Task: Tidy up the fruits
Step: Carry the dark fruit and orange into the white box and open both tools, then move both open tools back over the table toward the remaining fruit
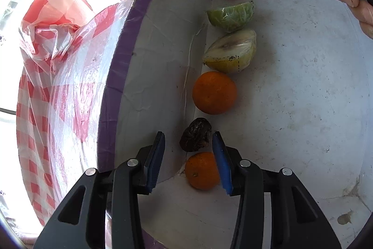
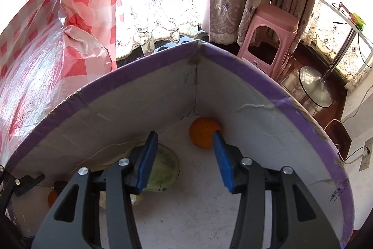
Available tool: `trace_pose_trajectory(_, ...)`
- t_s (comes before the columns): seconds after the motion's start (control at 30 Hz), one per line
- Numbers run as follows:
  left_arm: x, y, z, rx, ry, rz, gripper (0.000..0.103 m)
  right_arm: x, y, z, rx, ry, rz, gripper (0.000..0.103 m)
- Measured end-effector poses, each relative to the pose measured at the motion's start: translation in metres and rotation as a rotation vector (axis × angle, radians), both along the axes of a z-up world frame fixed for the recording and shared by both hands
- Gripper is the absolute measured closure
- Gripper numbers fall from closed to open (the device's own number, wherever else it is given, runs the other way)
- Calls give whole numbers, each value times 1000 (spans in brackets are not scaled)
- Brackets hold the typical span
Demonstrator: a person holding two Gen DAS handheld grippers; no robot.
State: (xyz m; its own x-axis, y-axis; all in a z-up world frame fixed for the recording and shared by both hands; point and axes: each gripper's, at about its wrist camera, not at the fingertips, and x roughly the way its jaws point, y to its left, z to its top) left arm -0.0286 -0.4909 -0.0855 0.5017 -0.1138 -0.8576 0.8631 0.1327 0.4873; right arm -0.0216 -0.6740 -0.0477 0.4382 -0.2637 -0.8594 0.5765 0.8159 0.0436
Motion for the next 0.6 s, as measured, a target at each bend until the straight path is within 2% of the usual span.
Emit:
trace_pose_trajectory(0.17,-5,11,17,-43,-29,-18,49,-9,7,10,-8,-40,-12,44)
trace_pose_trajectory(0.27,-11,18,29,-91,-50,-25,42,-17,10,21,-23,-77,-26,42)
trace_pose_trajectory(0.33,-15,22,38,-131,-58,-32,34,-25,14,31,-35,-110,-43,39)
trace_pose_trajectory(0.5,-13,39,60,-223,-72,-11,33,-42,26,59,-92,-193,-75,38)
trace_pose_trajectory(0.6,-15,53,76,-280,-68,16,33,-48,37,75,-80,-232,-63,35)
